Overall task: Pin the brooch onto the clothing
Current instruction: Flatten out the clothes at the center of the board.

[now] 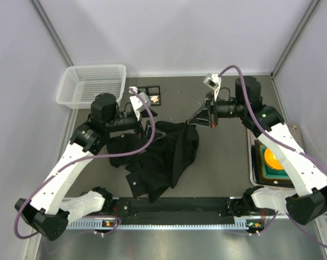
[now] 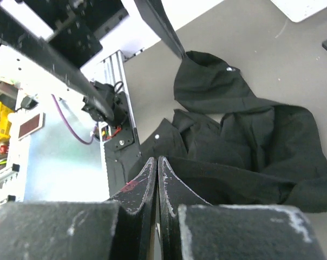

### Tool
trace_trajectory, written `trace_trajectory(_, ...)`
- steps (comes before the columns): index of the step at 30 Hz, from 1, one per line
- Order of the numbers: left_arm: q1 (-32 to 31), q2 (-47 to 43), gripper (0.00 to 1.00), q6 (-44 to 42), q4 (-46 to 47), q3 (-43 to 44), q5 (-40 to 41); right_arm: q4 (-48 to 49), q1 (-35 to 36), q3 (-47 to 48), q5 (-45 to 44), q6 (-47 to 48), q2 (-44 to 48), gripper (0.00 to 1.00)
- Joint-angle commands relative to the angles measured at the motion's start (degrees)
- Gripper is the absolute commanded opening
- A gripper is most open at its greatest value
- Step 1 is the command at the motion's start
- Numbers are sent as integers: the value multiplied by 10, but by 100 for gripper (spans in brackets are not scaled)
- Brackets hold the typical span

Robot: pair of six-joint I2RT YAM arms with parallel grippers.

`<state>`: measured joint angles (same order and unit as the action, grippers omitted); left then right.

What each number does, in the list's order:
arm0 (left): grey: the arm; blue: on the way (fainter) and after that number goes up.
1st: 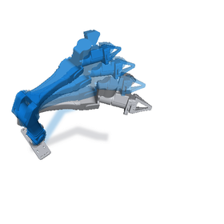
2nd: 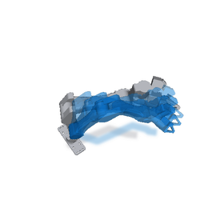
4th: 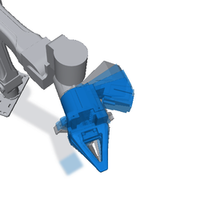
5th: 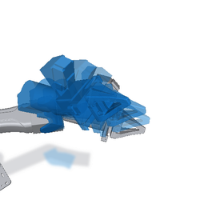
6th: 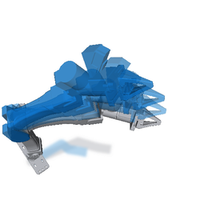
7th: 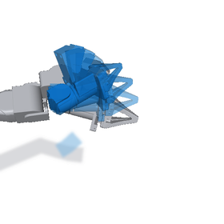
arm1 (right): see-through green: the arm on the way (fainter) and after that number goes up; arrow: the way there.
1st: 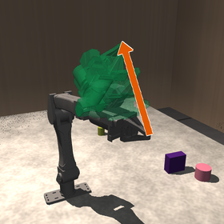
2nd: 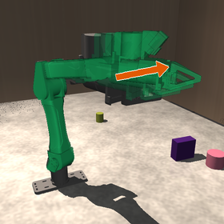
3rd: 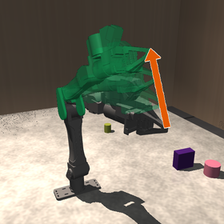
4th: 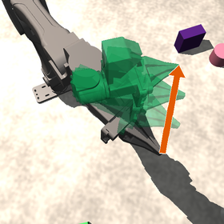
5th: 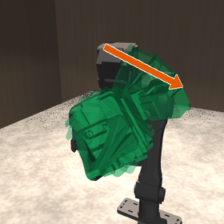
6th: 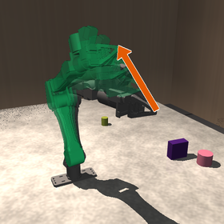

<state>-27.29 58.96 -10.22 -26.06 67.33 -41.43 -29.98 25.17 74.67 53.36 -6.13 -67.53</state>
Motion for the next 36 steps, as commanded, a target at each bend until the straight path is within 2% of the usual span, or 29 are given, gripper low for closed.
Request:
trace_trajectory(1, -34, 33, 98, 99, 108, -3, 1, 78, 42, 64, -12, -50, -36, 0)
trace_trajectory(3, -43, 45, 98, 127, 141, -13, 9, 81, 69, 78, -16, -49, -55, 0)
trace_trajectory(7, -59, 63, 97, 135, 142, -18, 14, 84, 106, 124, -25, -51, -89, 0)
trace_trajectory(9, -62, 60, 91, 134, 121, -27, 27, 84, 119, 144, -26, -50, -104, 0)
trace_trajectory(10, -62, 57, 84, 120, 107, -27, 58, 84, 124, 166, -26, -49, -117, 0)
trace_trajectory(11, -58, 50, 74, 112, 64, -27, 84, 84, 128, 177, -27, -49, -124, 0)
trace_trajectory(12, -54, 45, 52, 110, 44, -23, 110, 84, 131, 187, -31, -46, -131, 0)
trace_trajectory(13, -43, 37, 39, 107, 22, -23, 123, 84, 138, 204, -41, -46, -140, 0)
trace_trajectory(14, -2, 17, 24, 90, 5, -25, 114, 84, 139, 212, -47, -45, -146, 0)
trace_trajectory(15, 27, 7, 0, 86, -33, -28, 98, 84, 140, 218, -62, -45, -151, 0)
trace_trajectory(16, 59, -3, 0, 65, -54, -30, 75, 84, 143, 231, -64, -47, -161, 0)
trace_trajectory(17, 117, -23, 0, 42, -78, -29, 46, 85, 142, 237, -65, -48, -166, 9)
trace_trajectory(18, 140, -29, 0, 10, -148, -25, 45, 81, 143, 243, -71, -49, -169, 24)
trace_trajectory(19, 160, -34, 0, -58, -179, -20, 51, 78, 141, 243, -77, -47, -171, 42)
trace_trajectory(20, 194, -40, 0, -97, -217, -12, 75, 73, 139, 241, -82, -41, -172, 71)
trace_trajectory(21, 209, -41, 0, -136, -251, -11, 92, 56, 138, 235, -85, -25, -172, 82)
trace_trajectory(22, 224, -41, 0, -206, -307, -11, 110, 46, 125, 230, -87, -20, -171, 89)
trace_trajectory(23, 250, -42, 0, -236, -322, -22, 136, 41, 118, 222, -85, -15, -173, 99)
trace_trajectory(24, 260, -43, 0, -280, -330, -33, 193, 30, 110, 200, -77, -3, -174, 99)
trace_trajectory(27, 293, -51, 0, -333, -320, -92, 306, 9, 80, 155, -83, 52, -193, 99)
trace_trajectory(29, 309, -57, 0, -357, -306, -132, 332, -26, 77, 144, -110, 115, -229, 99)
trace_trajectory(32, 316, -46, 0, -365, -289, -161, 358, -47, 76, 137, -128, 158, -278, 99)
trace_trajectory(36, 324, 5, 0, -372, -295, -174, 395, -66, 77, 200, -146, 190, -395, 96)
